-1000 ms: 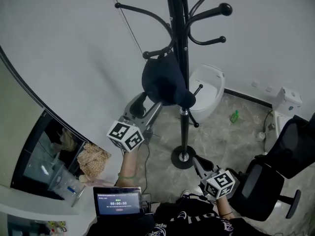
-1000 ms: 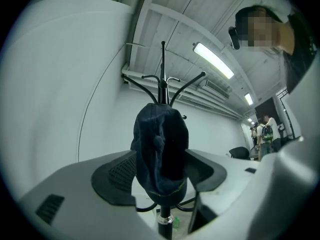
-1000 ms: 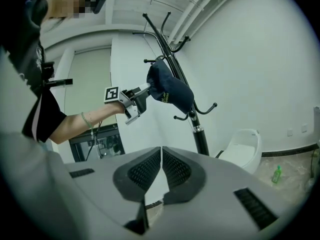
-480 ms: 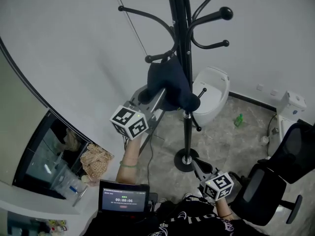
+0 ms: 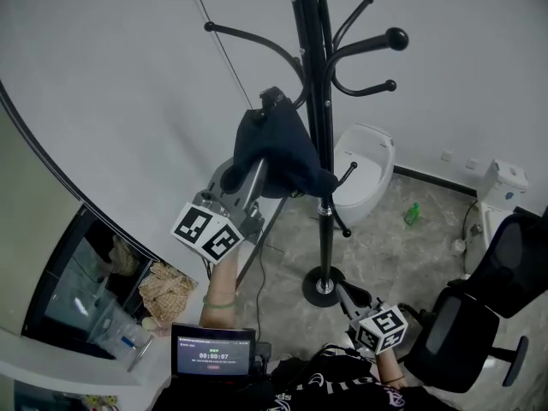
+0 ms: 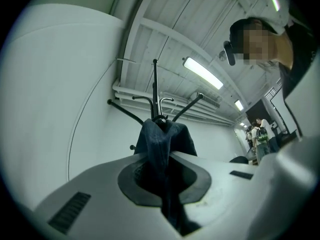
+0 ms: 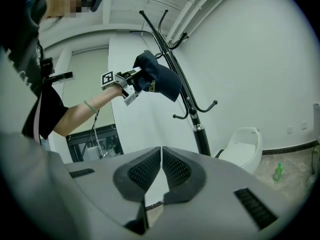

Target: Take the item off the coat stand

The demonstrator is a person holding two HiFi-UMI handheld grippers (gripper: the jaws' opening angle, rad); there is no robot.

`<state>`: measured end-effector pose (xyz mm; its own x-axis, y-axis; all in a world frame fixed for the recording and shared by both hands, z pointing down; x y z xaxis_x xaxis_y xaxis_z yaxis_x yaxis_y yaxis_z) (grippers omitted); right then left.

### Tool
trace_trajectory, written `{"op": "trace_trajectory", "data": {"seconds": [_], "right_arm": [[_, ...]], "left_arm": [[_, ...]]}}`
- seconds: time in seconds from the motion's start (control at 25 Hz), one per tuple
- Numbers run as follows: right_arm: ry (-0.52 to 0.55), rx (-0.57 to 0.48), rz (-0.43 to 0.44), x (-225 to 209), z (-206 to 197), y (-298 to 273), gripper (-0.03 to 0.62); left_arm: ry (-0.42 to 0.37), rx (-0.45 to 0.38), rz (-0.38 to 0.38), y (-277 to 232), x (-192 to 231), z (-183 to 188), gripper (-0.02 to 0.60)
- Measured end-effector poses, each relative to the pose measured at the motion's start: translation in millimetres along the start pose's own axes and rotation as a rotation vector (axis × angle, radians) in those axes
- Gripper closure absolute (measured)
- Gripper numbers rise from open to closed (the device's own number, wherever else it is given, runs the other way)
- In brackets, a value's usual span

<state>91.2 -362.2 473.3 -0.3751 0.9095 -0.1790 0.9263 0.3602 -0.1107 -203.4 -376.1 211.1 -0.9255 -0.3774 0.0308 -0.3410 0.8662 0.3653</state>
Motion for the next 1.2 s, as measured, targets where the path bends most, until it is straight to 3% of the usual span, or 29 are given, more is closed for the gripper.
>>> {"op": "trace_trajectory", "data": {"seconds": [0.16, 0.36, 0.84, 1.04, 1.2], "right_arm": [[0.010, 0.007, 0.008, 9.2, -1.0, -4.9, 0.576], [0.046, 0.024, 0.001, 22.2, -3.3, -12.2, 0.576], [0.050, 0.050, 0.014, 91.7, -13.2, -29.6, 0.576], [0.053, 0.057, 0.007, 125.1, -20.0, -37.9, 0.576], [0.054, 0.061, -0.009, 155.5, -28.8, -41.1, 0.576]], "left_arm": [[-0.022, -0.018, -0.001, 17.7, 0.1, 13.2, 0.565], [0.014, -0.021, 0.028, 53.3, 6.1, 11.0, 0.565], [0.161, 0.171, 0.174, 176.2, 14.3, -52.6, 0.565], [0.253, 0.199, 0.191, 231.7, 16.2, -88.4, 0.565], [0.282, 0.275, 0.186, 268.4, 10.7, -106.7, 0.565]]}}
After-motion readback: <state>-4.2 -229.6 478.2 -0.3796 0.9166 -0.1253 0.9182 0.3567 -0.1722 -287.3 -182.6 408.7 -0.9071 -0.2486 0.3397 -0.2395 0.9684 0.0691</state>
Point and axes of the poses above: the fingertips, and each gripper's own axes: y backward along the fingers, x to its left, z out of its top, the point moved 10 cm from there along y, backward along the fingers, and after that the axes turned 8 degrees about y, right-handed, at the moved point
